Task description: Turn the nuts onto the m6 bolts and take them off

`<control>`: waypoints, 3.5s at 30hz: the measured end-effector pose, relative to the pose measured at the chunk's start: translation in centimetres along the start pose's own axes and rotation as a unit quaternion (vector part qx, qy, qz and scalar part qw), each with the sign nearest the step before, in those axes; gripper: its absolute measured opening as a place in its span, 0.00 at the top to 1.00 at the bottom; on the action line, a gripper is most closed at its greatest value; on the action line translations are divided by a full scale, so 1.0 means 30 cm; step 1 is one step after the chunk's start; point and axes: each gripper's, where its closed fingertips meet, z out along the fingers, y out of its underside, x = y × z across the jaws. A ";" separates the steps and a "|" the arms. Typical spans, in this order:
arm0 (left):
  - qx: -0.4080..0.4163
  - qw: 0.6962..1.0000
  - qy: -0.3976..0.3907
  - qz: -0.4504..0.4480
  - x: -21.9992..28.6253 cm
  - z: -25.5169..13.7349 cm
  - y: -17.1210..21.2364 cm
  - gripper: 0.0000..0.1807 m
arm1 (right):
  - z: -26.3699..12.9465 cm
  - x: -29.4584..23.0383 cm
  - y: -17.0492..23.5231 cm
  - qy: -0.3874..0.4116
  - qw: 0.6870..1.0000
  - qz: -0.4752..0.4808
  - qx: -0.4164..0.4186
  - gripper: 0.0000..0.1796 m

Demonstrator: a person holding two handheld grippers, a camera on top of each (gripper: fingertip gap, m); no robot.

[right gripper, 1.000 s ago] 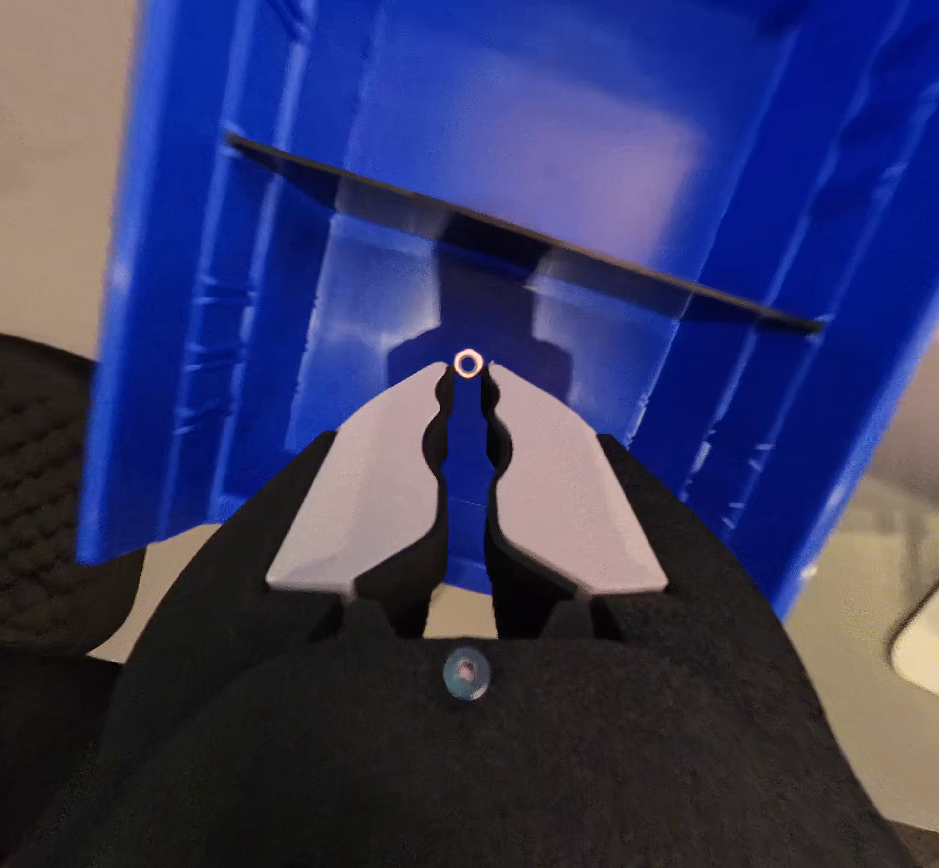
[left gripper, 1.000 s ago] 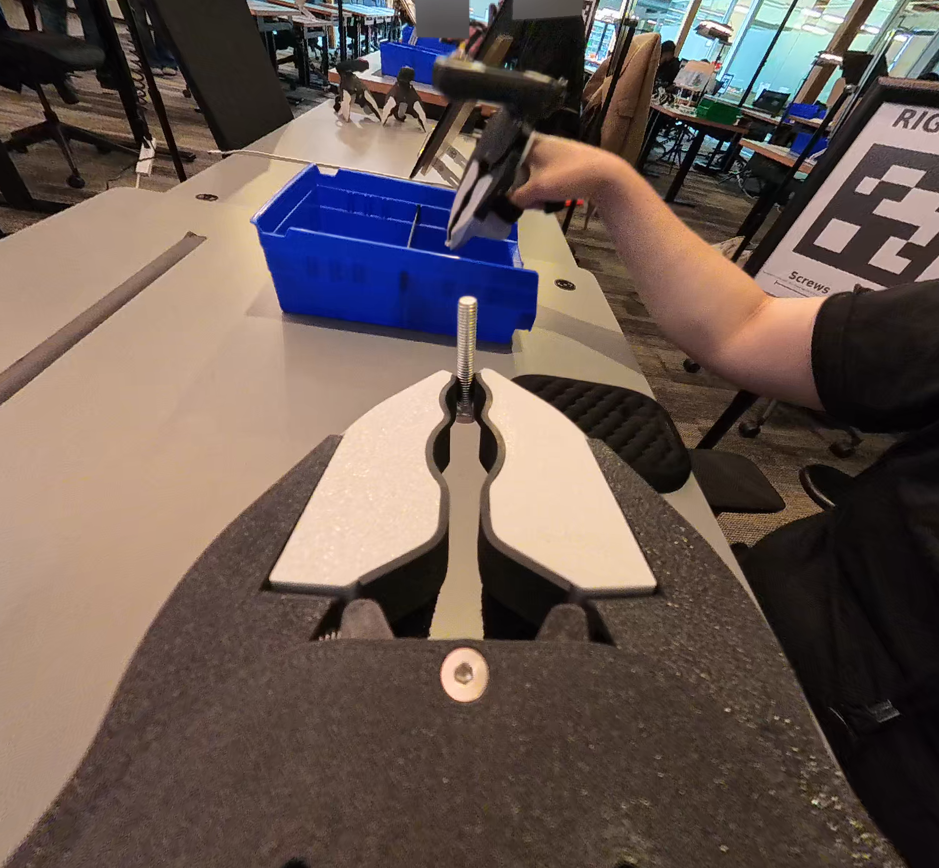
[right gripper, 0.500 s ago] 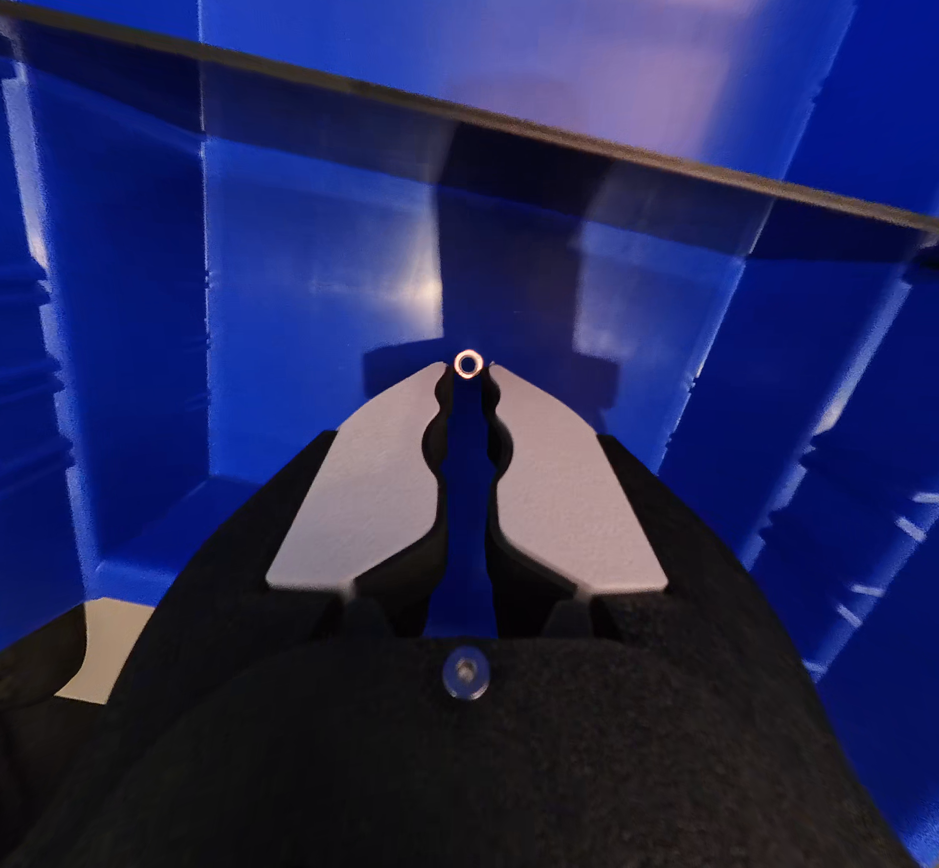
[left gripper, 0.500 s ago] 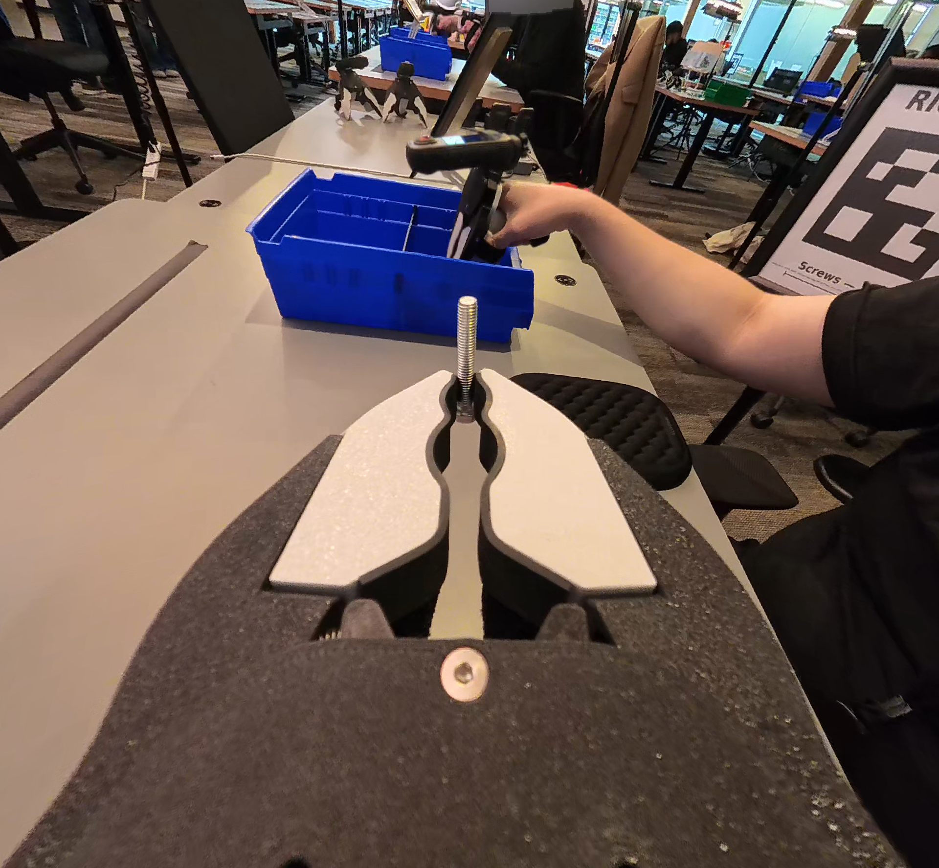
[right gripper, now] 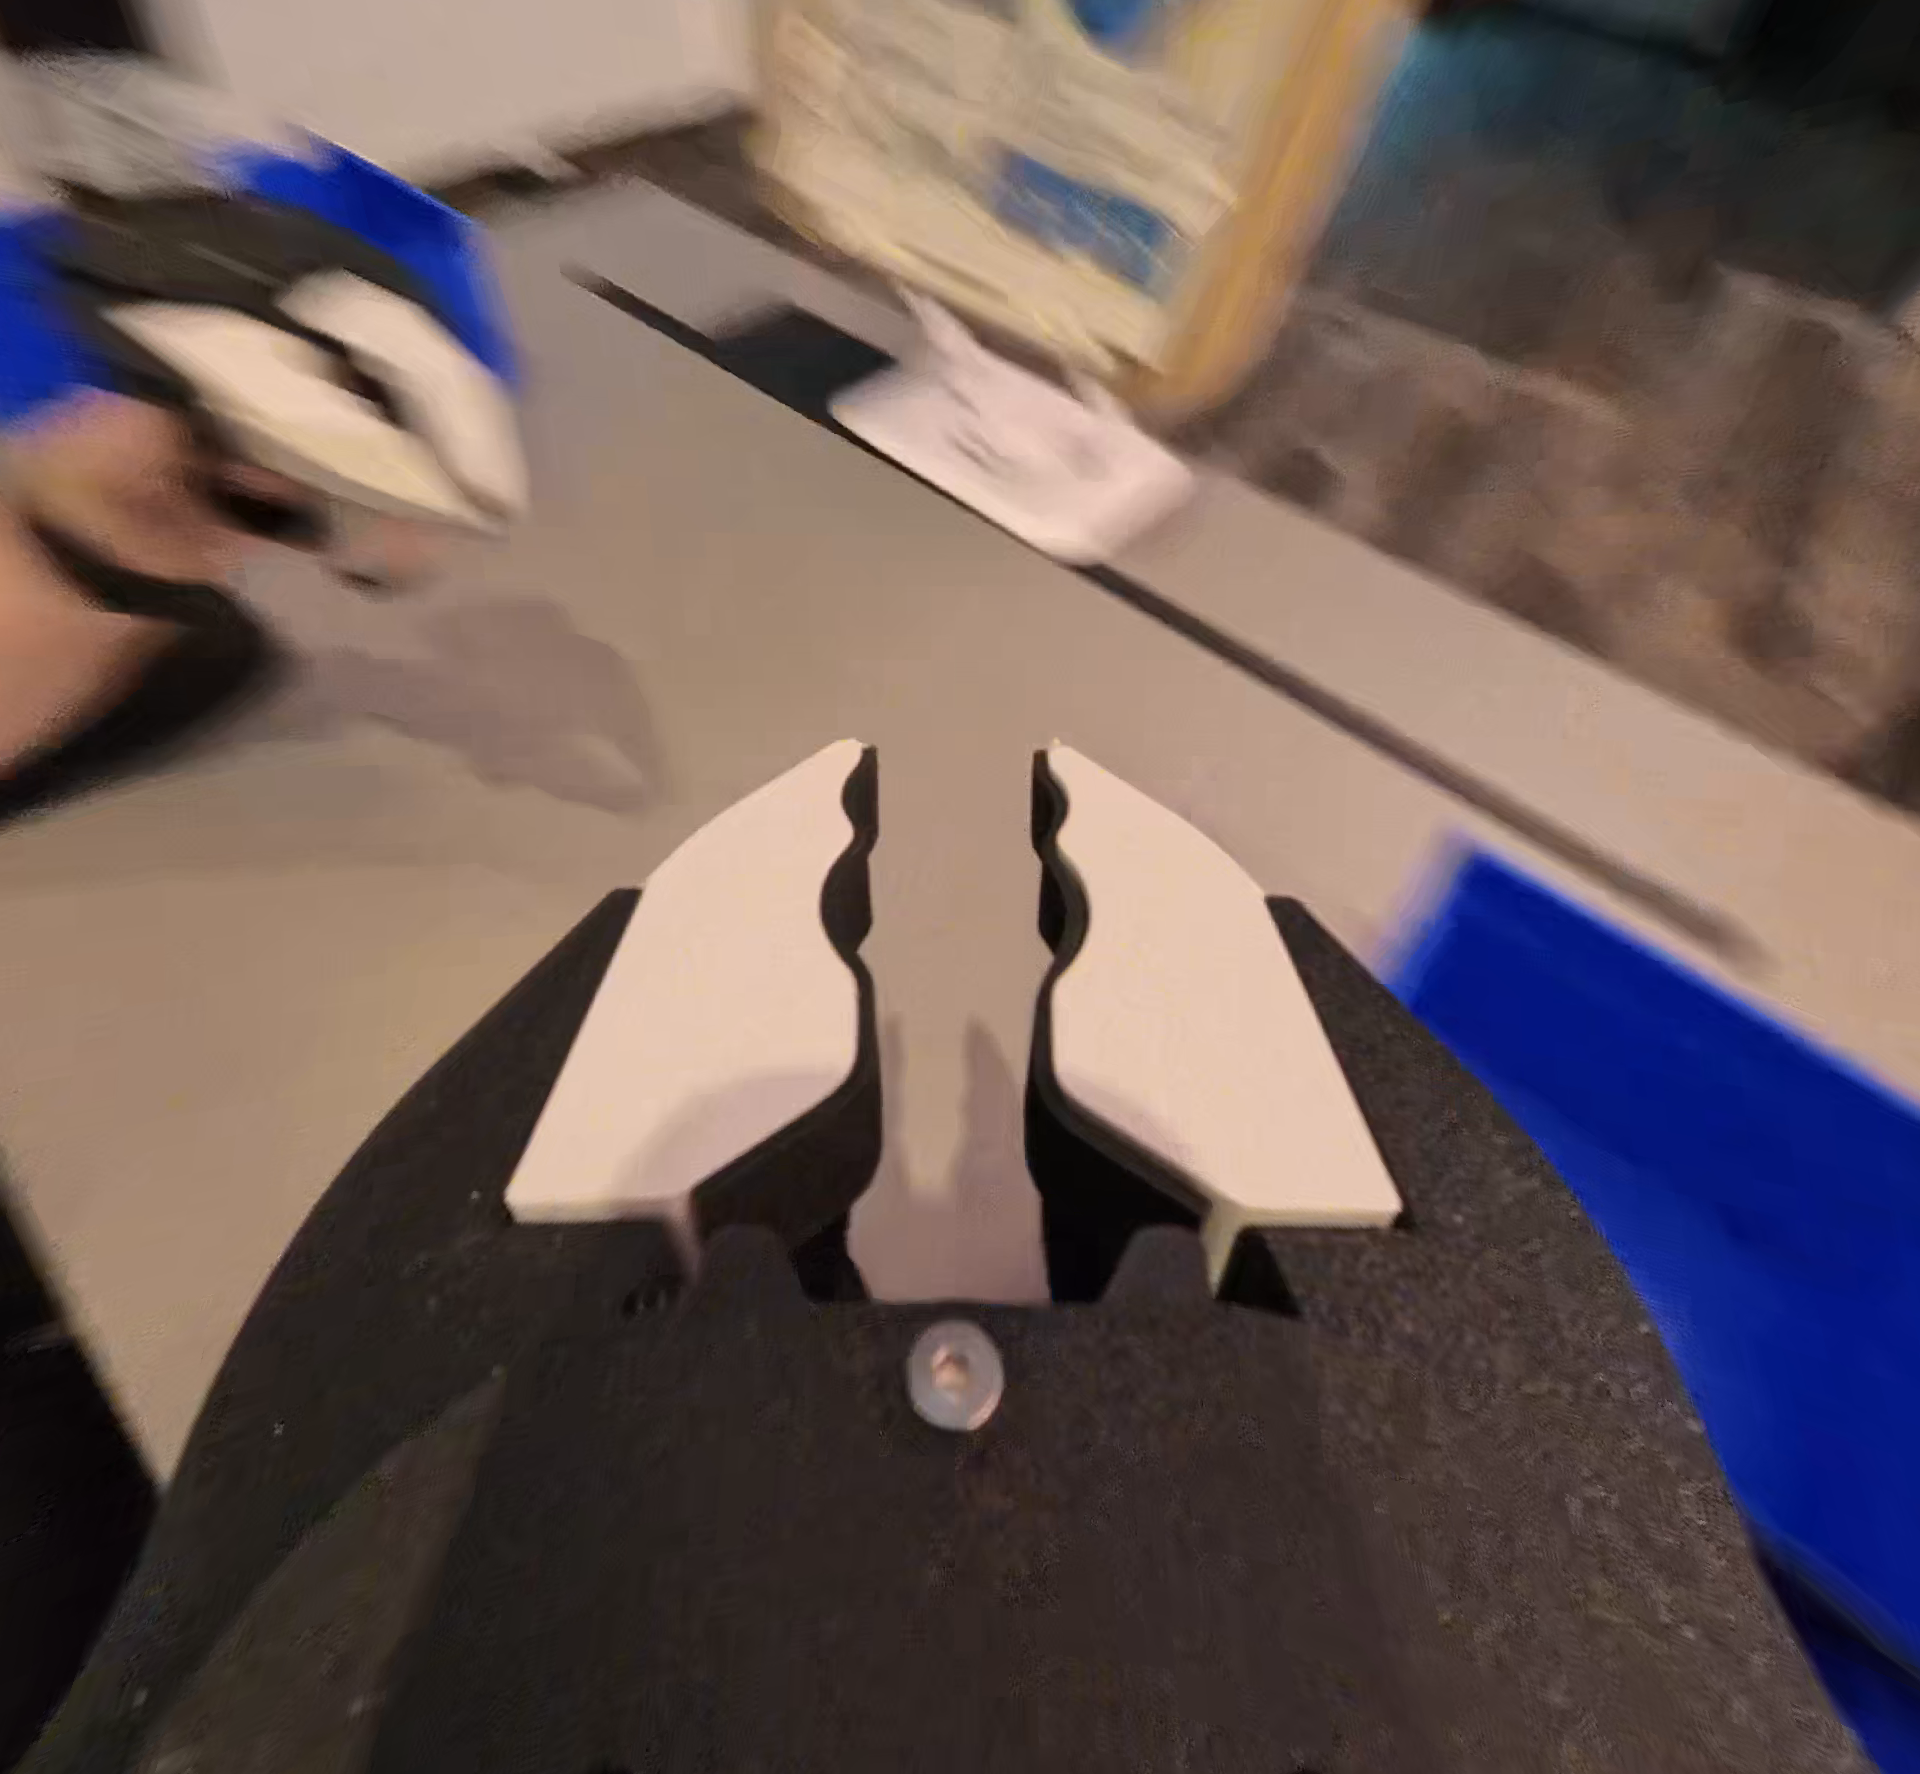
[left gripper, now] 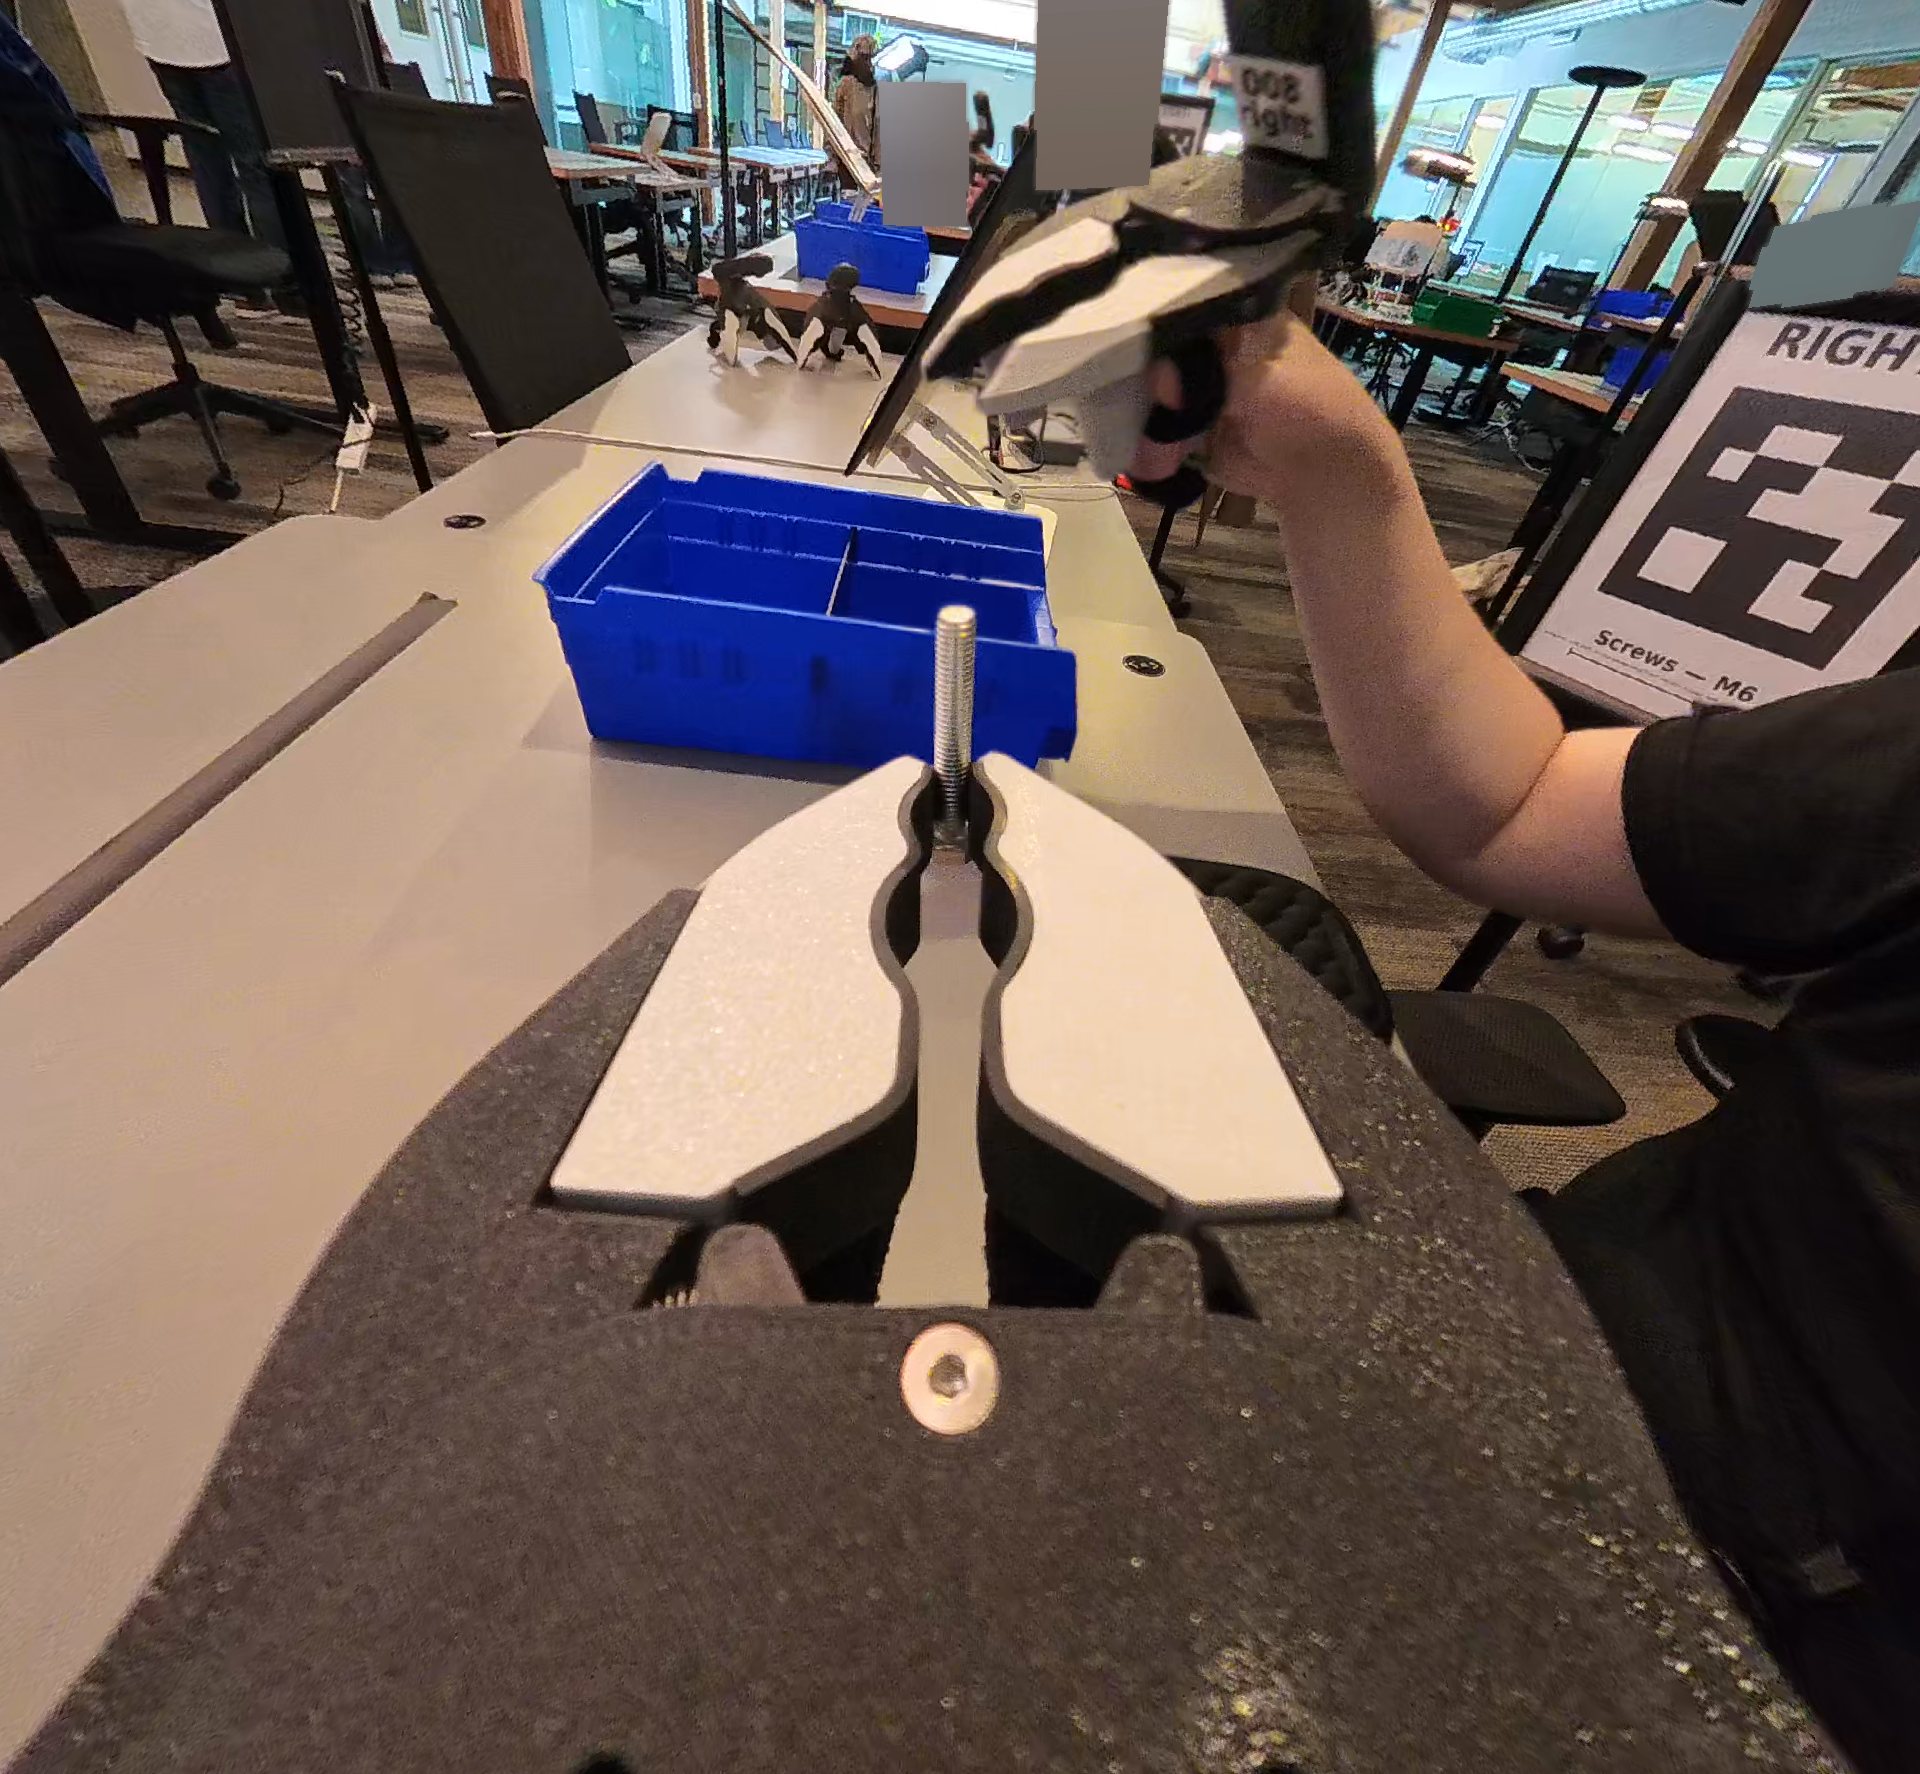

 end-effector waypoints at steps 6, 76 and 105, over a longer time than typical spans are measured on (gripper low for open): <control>0.000 1.000 0.012 0.003 0.033 0.003 -0.008 0.97 | 0.235 -0.405 -0.120 -0.199 0.975 -0.058 0.075 0.85; -0.009 0.982 -0.185 -0.018 -0.139 -0.244 -0.116 0.81 | 0.363 -0.169 -0.262 -0.039 0.999 -0.014 0.012 0.78; -0.374 0.575 -0.614 -0.390 -0.600 -1.738 0.692 0.84 | 0.382 0.018 -0.161 -0.004 0.998 0.058 -0.029 0.81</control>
